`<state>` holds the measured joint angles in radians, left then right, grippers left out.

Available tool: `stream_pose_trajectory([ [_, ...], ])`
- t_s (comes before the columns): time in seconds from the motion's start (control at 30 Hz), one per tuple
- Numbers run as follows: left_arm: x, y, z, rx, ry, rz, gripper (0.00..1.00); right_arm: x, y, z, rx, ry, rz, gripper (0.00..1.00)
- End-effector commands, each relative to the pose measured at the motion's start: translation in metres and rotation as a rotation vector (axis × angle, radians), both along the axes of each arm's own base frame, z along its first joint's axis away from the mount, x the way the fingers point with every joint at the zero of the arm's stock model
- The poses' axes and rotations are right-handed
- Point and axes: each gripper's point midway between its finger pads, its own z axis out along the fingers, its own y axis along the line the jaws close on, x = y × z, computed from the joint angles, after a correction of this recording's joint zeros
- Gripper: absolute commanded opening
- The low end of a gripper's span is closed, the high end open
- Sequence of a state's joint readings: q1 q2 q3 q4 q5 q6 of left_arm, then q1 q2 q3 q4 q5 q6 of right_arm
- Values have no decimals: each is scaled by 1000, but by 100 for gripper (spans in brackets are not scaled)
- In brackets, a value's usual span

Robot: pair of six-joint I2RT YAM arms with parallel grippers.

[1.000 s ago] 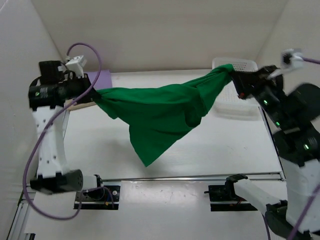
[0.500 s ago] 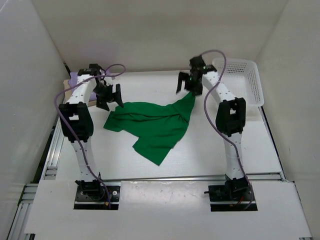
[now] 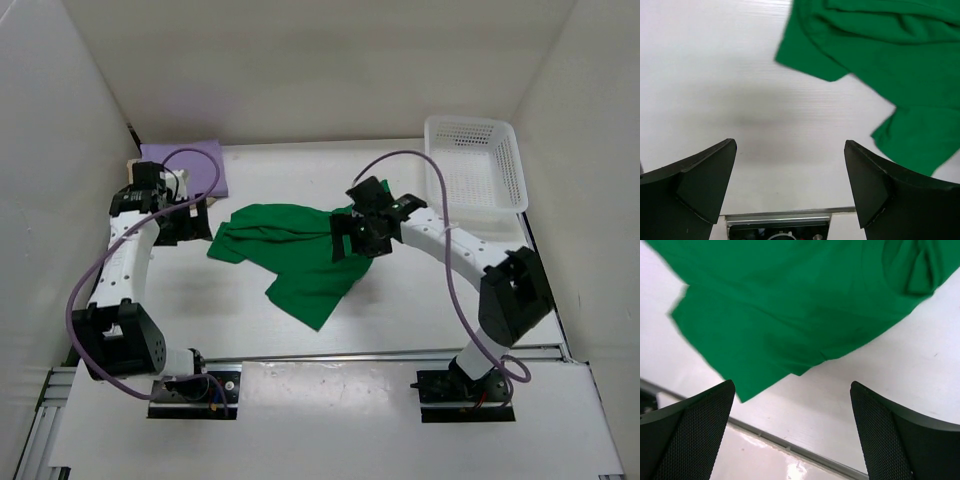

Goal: Fold and stack the t-shirts
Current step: Flatten out the tshirt

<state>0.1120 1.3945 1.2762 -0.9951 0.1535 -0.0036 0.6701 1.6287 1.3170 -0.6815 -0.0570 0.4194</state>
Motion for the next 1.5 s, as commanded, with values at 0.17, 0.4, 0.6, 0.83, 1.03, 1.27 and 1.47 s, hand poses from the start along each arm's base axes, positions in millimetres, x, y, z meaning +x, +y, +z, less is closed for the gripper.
stream_pose_trajectory([
  [0.17,-1,52,44,106,-223,163,100,-24,31,-16,-21,-52,-145,100],
  [0.4,-34,53,55,130,-257,196,100,-64,45,-57,26,91,-513,100],
  [0.6,-59,49,51,143,-266,205,100,-61,59,-92,-21,147,-665,92],
  [0.83,-68,53,50,168,-248,225,100,-106,61,-133,-164,323,-709,69],
  [1.03,-65,47,40,137,-246,202,96,-128,47,-136,-114,387,-720,0],
  [1.27,-57,-8,1,-14,-188,-2,73,-91,1,13,108,-11,-608,0],
  [1.47,-60,-58,-55,83,61,-232,85,-90,-58,136,308,-283,-525,0],
])
